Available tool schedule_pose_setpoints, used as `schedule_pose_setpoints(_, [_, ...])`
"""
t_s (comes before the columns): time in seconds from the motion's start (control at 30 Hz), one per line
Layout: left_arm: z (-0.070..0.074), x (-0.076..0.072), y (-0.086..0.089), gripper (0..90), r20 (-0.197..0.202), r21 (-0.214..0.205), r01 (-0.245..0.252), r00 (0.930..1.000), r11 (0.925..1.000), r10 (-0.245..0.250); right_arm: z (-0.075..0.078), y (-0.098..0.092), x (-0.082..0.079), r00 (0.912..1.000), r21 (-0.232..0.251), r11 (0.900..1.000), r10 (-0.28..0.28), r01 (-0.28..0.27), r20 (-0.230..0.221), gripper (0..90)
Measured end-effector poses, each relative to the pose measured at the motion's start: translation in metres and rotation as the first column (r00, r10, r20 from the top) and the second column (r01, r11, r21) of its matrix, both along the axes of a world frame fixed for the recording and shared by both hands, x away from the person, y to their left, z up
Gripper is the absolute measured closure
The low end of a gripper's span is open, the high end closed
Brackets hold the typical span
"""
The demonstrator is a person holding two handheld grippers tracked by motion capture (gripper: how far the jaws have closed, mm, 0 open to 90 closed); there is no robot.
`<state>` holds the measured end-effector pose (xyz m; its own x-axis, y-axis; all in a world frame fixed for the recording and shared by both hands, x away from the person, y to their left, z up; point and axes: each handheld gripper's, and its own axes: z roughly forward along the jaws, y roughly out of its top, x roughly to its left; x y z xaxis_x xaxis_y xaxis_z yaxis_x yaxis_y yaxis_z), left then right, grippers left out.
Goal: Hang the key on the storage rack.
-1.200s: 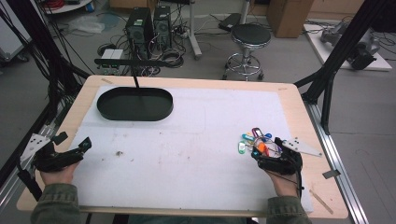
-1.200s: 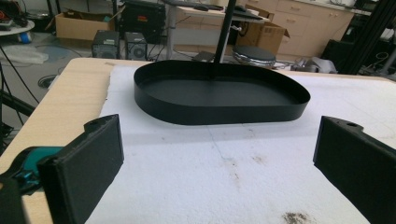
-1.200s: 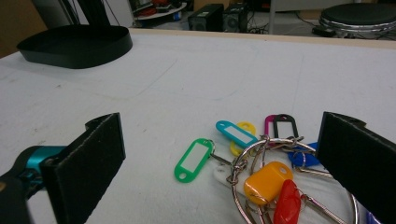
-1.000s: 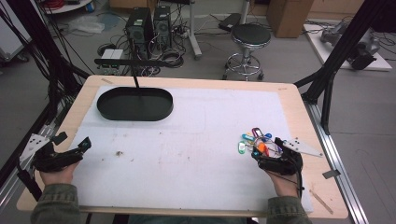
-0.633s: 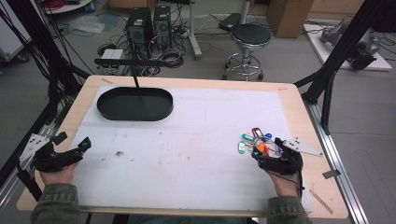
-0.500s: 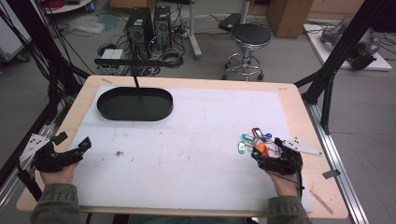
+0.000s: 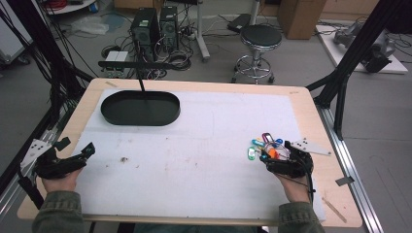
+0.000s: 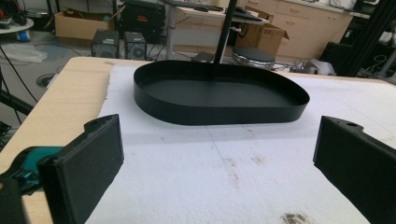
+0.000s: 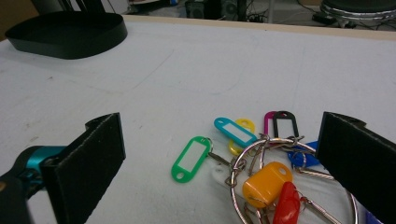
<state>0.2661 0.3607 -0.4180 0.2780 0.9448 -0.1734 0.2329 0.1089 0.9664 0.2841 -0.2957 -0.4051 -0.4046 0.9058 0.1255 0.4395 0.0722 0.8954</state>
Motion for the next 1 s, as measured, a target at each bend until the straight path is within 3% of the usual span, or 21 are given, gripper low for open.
schedule_pose_setpoints(0.17, [0.0,0.001,0.0,2.1,-0.002,0.001,0.0,1.0,1.0,0.0,0.001,0.0,0.006,0.9997,-0.005,1.0,-0.002,0.002,-0.024,0.5])
schedule_pose_setpoints(0.4, [0.0,0.0,0.0,2.1,-0.001,0.0,-0.001,1.0,1.0,0.001,0.005,0.004,0.017,0.9983,-0.05,0.9985,0.021,-0.024,-0.055,0.5])
schedule_pose_setpoints(0.53, [0.0,0.001,0.001,2.1,-0.001,-0.002,-0.003,1.0,1.0,0.003,0.007,0.007,0.024,0.994,-0.091,0.9949,0.034,-0.044,-0.104,0.5])
schedule_pose_setpoints(0.8, [0.0,0.001,0.001,2.1,0.002,-0.005,-0.001,1.0,1.0,0.001,0.002,0.012,0.04,0.9743,-0.146,0.9856,0.052,-0.086,-0.219,0.5])
schedule_pose_setpoints(1.0, [0.0,0.001,0.001,2.1,0.001,-0.008,0.001,1.0,1.0,-0.001,-0.005,0.013,0.047,0.964,-0.157,0.9831,0.052,-0.095,-0.261,0.5])
